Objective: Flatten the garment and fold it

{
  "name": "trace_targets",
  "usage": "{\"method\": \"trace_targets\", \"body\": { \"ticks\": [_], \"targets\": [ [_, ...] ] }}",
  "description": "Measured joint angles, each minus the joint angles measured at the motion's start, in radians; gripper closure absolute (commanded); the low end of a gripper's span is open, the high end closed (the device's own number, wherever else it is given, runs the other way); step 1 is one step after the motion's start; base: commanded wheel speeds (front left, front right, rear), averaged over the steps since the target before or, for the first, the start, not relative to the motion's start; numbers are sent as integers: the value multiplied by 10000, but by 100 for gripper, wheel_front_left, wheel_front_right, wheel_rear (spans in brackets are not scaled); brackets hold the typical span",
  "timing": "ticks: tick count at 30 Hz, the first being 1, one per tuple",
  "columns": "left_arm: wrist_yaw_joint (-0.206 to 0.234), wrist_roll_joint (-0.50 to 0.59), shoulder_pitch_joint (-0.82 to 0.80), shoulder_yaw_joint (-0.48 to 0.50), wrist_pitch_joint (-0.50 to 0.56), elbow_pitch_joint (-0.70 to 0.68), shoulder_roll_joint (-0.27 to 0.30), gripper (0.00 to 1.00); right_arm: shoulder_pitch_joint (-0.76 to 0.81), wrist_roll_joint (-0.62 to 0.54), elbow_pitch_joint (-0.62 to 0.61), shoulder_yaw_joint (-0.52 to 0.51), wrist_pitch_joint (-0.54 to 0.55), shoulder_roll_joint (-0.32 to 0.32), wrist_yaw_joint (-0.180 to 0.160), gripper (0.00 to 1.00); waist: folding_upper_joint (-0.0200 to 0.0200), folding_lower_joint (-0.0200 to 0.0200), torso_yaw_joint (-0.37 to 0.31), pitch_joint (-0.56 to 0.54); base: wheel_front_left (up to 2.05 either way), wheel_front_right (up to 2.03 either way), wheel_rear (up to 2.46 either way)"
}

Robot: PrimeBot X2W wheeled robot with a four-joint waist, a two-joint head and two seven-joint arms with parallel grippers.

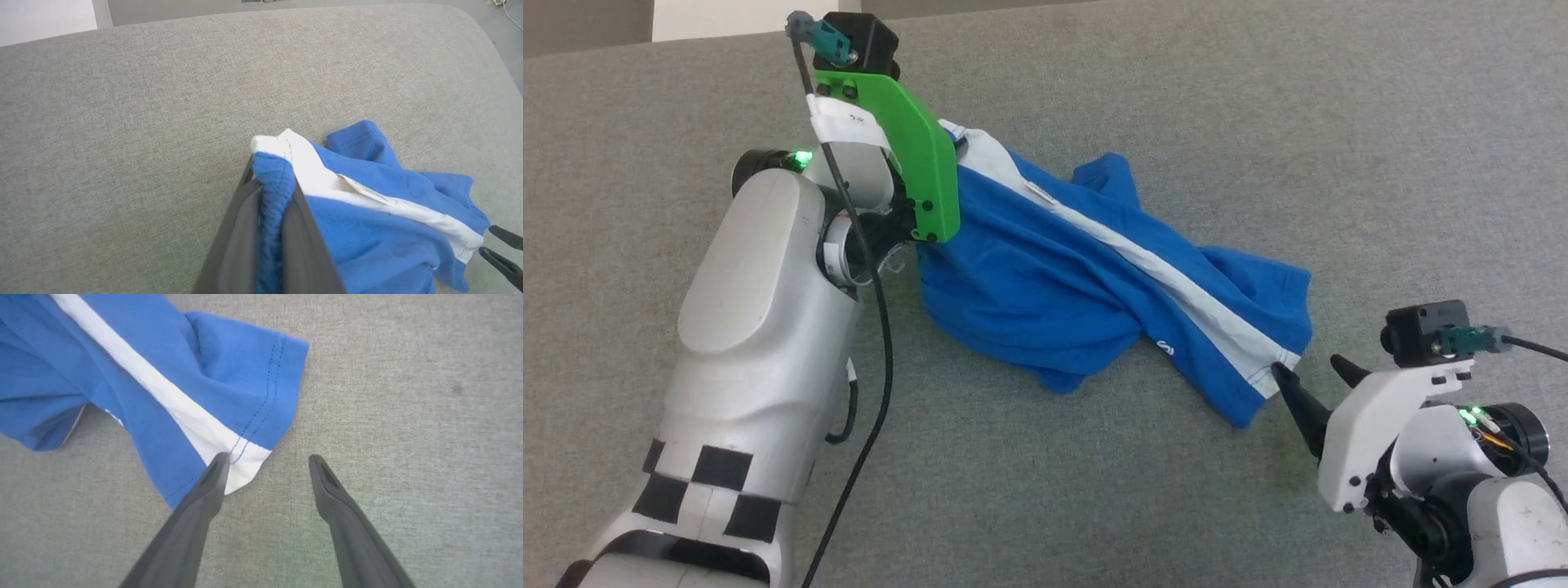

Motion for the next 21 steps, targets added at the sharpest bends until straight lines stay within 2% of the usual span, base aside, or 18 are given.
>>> {"method": "trace_targets", "body": {
  "ticks": [5,13,14,15,16,21],
  "targets": [
    [40,-4,14,-40,98,-291,75,100,-105,-347,238,401,265,0,0,0,0,0,-16,163,0,0,0],
    [50,-48,59,-98,134,-543,100,100,-791,-460,1112,911,-127,-19,0,0,0,0,98,359,0,0,0],
    [50,-61,77,-100,132,-556,102,100,-831,-451,1185,926,-134,-21,0,48,0,0,109,370,0,0,0],
    [50,-65,103,-104,132,-562,105,100,-879,-453,1237,941,-134,-29,0,84,0,0,117,380,0,0,0],
    [54,-77,126,-109,132,-568,105,100,-926,-453,1273,943,-138,-36,0,100,0,0,121,386,0,0,0],
    [98,-249,222,-117,82,-556,107,100,-1020,-422,1384,945,-109,-12,0,100,0,0,114,295,0,0,0]
  ]
}}
